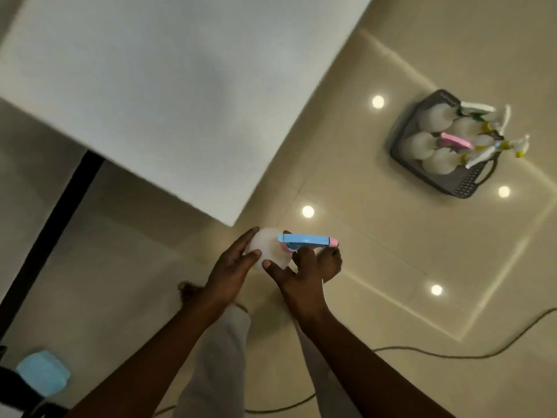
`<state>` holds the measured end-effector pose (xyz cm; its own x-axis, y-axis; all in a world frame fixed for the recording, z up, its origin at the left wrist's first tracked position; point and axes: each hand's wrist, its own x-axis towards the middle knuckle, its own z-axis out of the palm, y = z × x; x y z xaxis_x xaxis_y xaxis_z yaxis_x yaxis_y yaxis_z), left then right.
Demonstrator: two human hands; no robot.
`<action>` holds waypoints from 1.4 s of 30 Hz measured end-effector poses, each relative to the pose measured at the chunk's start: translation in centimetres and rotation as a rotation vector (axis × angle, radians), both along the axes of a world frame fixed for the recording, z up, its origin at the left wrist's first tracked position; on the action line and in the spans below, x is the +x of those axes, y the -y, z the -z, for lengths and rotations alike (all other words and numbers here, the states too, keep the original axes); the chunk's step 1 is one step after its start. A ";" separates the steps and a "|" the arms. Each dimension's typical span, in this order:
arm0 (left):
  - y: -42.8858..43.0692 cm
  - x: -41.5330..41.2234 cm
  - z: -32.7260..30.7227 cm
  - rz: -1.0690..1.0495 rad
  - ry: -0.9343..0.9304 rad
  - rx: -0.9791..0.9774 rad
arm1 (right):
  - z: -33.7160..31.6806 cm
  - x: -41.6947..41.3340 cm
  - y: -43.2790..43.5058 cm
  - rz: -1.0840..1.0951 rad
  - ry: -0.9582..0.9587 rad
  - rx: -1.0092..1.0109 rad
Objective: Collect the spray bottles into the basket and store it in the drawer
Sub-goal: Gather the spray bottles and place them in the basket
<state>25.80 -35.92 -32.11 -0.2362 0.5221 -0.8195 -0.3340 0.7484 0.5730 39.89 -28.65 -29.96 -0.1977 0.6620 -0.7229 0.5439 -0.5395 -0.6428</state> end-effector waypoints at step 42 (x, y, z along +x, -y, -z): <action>-46.5 33.9 -1.5 0.630 0.011 -0.038 | 1.1 35.6 -37.9 0.276 0.245 0.174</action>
<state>59.66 10.55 -30.61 0.1154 0.5290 -0.8407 0.1715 0.8231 0.5414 75.49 9.20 -31.02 0.1684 0.7830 -0.5989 0.5424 -0.5809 -0.6069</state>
